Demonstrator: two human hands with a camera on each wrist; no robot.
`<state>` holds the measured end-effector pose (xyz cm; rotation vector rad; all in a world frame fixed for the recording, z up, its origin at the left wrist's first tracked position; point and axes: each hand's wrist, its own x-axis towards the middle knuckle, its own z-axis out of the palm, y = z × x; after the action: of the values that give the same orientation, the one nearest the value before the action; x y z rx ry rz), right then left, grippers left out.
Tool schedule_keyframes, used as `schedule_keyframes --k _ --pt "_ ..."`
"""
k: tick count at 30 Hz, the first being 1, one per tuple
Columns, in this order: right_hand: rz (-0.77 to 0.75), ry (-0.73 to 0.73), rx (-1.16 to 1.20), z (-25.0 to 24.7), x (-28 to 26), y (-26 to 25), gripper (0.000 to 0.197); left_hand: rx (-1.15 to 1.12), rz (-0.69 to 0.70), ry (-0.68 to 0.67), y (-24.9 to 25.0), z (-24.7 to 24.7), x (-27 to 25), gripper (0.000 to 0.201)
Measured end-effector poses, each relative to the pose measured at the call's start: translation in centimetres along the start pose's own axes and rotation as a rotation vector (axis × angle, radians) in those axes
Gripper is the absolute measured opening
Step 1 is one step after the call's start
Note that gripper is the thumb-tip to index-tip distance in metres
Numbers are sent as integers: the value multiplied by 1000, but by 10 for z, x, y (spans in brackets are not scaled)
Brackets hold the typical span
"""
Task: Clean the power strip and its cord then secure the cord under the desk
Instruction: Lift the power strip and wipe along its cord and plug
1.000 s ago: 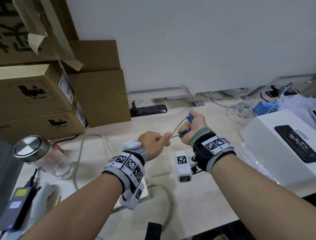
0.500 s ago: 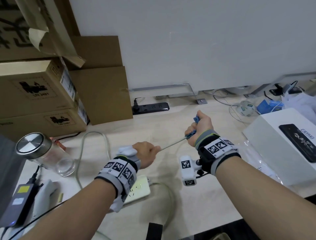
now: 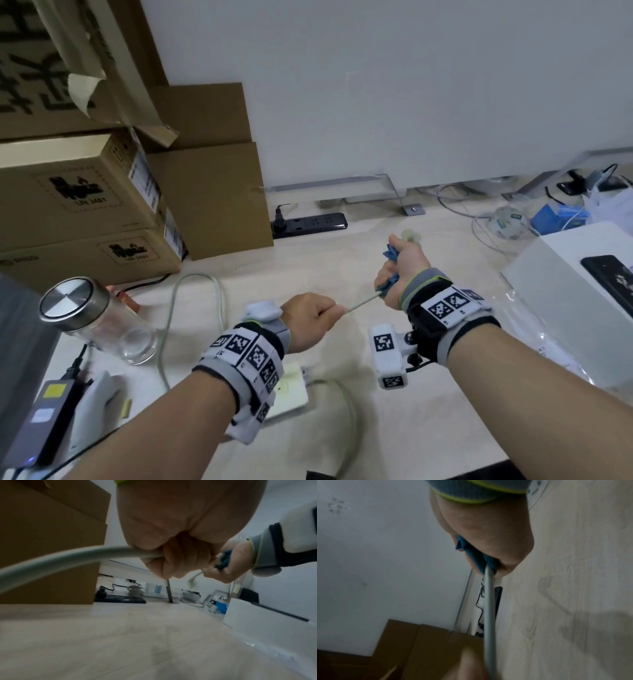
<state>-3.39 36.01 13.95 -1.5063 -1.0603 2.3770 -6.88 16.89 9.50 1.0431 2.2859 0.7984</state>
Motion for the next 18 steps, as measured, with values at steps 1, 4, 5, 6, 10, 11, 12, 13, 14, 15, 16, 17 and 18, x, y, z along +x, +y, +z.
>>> schedule_keyframes --k 1,4,5,6,10,11,12,13,14,15,16,17,18 --pt "-13 21 -3 -4 2 -2 37 45 -42 -93 -9 -2 -2 45" --pt "7 30 20 -5 4 0 42 257 -191 -271 -20 -1 -8 39" --pt "1 15 17 -2 3 4 43 272 -217 -277 -15 2 -5 32" --pt "-8 -14 14 4 1 9 44 206 -220 -260 -7 6 -1 28" --pt "12 -140 8 21 -5 29 46 -378 -227 -75 37 20 11 40" --pt "23 -162 10 22 -5 30 45 -473 -264 -12 42 23 12 44" --pt "33 -175 8 22 -5 30 42 -521 -294 57 43 25 11 48" --pt "40 -173 -16 21 -4 28 41 -498 -289 126 41 28 10 50" --pt "53 -159 -53 19 -2 24 43 -419 -254 173 38 31 9 50" --pt "69 -141 -87 17 -1 22 45 -332 -212 190 35 33 8 51" --pt "72 -128 -118 16 -1 19 46 -260 -179 190 33 34 9 52" --pt "67 -120 -160 15 -1 17 46 -217 -175 182 31 35 11 52" --pt "48 -112 -221 14 -1 18 46 -207 -197 173 30 34 13 52"
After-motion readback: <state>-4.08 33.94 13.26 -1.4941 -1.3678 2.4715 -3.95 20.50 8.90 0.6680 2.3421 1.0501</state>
